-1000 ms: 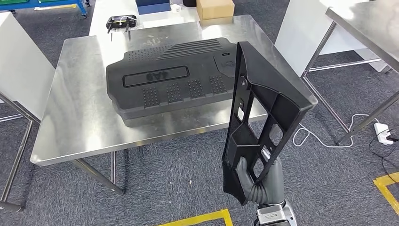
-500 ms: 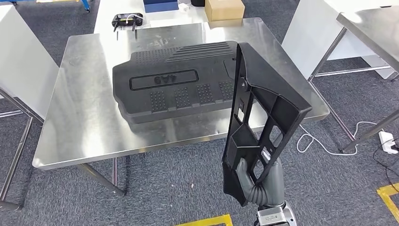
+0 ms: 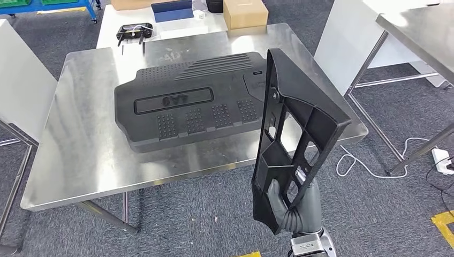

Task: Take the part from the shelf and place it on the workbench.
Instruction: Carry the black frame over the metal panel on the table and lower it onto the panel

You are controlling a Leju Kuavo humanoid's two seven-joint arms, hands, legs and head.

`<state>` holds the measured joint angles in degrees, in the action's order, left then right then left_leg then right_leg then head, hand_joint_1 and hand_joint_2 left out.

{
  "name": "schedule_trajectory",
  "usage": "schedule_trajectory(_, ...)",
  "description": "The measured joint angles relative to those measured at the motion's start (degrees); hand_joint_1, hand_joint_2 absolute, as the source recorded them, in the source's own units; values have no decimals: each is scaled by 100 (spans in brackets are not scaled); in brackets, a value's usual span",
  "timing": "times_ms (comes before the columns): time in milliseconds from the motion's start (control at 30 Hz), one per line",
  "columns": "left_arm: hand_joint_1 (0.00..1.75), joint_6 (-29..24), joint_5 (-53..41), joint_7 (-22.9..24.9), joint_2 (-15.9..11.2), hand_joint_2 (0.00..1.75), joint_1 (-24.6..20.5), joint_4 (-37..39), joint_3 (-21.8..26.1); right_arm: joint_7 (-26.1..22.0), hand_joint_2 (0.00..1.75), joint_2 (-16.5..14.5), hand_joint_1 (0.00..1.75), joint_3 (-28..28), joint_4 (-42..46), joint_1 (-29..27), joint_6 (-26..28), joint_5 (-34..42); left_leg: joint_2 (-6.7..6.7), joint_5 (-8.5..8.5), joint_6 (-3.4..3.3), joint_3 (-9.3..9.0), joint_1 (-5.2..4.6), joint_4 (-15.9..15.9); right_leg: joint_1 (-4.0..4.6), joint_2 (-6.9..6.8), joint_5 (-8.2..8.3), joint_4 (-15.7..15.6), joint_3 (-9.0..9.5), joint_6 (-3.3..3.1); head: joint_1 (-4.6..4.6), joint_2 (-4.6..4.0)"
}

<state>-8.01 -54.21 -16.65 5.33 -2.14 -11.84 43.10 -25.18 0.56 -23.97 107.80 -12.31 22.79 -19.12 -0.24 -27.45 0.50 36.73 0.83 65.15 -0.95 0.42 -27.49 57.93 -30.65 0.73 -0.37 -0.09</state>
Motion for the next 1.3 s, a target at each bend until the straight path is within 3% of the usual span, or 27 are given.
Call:
schedule_trajectory(67,0,4,0,1,-1,175,-11,1,5,0,175,-2,175,-1,-1,6,-1,-2,-8,152,-32,-192,-13,-457,31,8,-63,4,16,62,4,0)
schedule_trajectory(167,0,8,-1,2,4,175,-15,2,21,-1,175,-4,175,-5,1,10,-2,-15,-26,101,-125,-224,-36,-535,28,2,-99,-19,18,140,8,0)
schedule_trajectory(233,0,7,-2,1,6,175,-14,2,28,-3,175,-5,175,-9,2,15,-1,-30,-27,97,-198,-252,-15,-562,23,-6,-210,208,-80,168,25,0)
schedule_trajectory(333,0,5,-14,0,3,175,-22,2,34,-8,175,-2,175,-11,-2,27,-1,-51,-25,66,-263,-271,-9,-570,17,-10,-599,1300,-717,140,48,0)
schedule_trajectory(367,0,5,-20,1,3,175,-22,2,35,-9,175,0,175,-12,-7,28,-2,-58,-27,52,-271,-280,-11,-569,15,-10,-661,1600,-927,151,47,0)
schedule_trajectory(400,0,6,-24,2,4,175,-20,2,36,-9,175,3,175,-12,-10,28,-2,-68,-30,35,-273,-297,-12,-569,15,-10,-623,1686,-1033,186,48,0)
schedule_trajectory(433,0,7,-26,2,7,175,-18,2,37,-9,175,5,175,-12,-14,31,-3,-85,-36,15,-269,-324,-11,-569,14,-11,-484,1528,-1017,237,48,0)
schedule_trajectory(500,0,8,-32,1,15,175,-17,2,37,-12,175,8,175,-12,-15,46,-1,-174,-52,-33,-240,-388,-14,-569,16,-24,-79,751,-737,320,52,0)
schedule_trajectory(567,0,11,-56,0,19,175,-24,2,37,-14,175,9,175,-12,-15,80,24,-368,-66,-92,-184,-424,-46,-564,34,-36,181,175,-483,279,47,0)
schedule_trajectory(633,0,22,-98,-1,16,175,-31,2,37,24,175,21,175,-12,-16,165,96,-714,-65,-132,-126,-445,-71,-577,57,-31,232,77,-420,171,42,0)
schedule_trajectory(733,0,39,-150,-3,12,175,-39,-2,37,155,175,59,175,-12,-17,398,204,-1223,-29,-248,-44,-403,-51,-412,7,-15,229,39,-351,39,30,0)
schedule_trajectory(833,0,45,-168,-7,15,175,-43,-2,36,226,175,85,175,-13,-18,563,228,-1332,-9,-687,9,103,-33,595,6,-26,175,28,-258,-66,15,0)
schedule_trajectory(867,0,46,-171,-7,17,175,-41,-2,36,236,175,92,175,-13,-19,588,230,-1337,-7,-775,18,298,-26,911,15,-29,156,29,-236,-84,18,0)
schedule_trajectory(900,0,46,-175,-7,17,175,-35,-1,35,240,175,101,175,-14,-20,604,232,-1338,-6,-745,21,411,-22,1038,21,-25,135,30,-211,-91,17,0)
schedule_trajectory(933,0,46,-178,-7,16,175,-31,-1,35,243,175,109,175,-14,-21,614,234,-1339,-4,-602,17,416,-18,944,23,-17,112,31,-179,-90,15,0)
schedule_trajectory(967,0,45,-180,-7,14,175,-30,-1,35,245,175,116,175,-14,-22,621,238,-1340,-2,-375,6,313,-17,645,23,-8,84,32,-137,-79,15,0)
schedule_trajectory(1000,0,45,-181,-7,12,175,-29,-1,35,245,175,121,175,-14,-22,626,240,-1340,1,-139,-11,145,-16,239,22,0,54,32,-92,-60,14,0)
schedule_trajectory(1067,0,45,-183,-8,9,175,-37,-1,35,245,175,128,175,-14,-21,643,246,-1340,-1,91,-51,-152,-34,-375,53,4,-4,37,-45,-5,15,0)
schedule_trajectory(1133,0,45,-186,-10,9,175,-47,-1,35,244,175,135,175,-17,-20,667,251,-1340,-12,73,-100,-234,-69,-516,71,3,-24,27,-43,54,16,0)
schedule_trajectory(1233,0,45,-190,-13,17,175,-46,-1,35,244,175,146,175,-37,-15,689,254,-1340,-21,93,-202,-280,-47,-582,61,-1,-86,120,-90,130,23,0)
schedule_trajectory(1300,0,45,-190,-14,16,175,-48,-1,35,243,175,158,175,-46,-13,710,256,-1340,-17,87,-261,-317,-18,-617,49,-5,-296,674,-399,132,53,0)
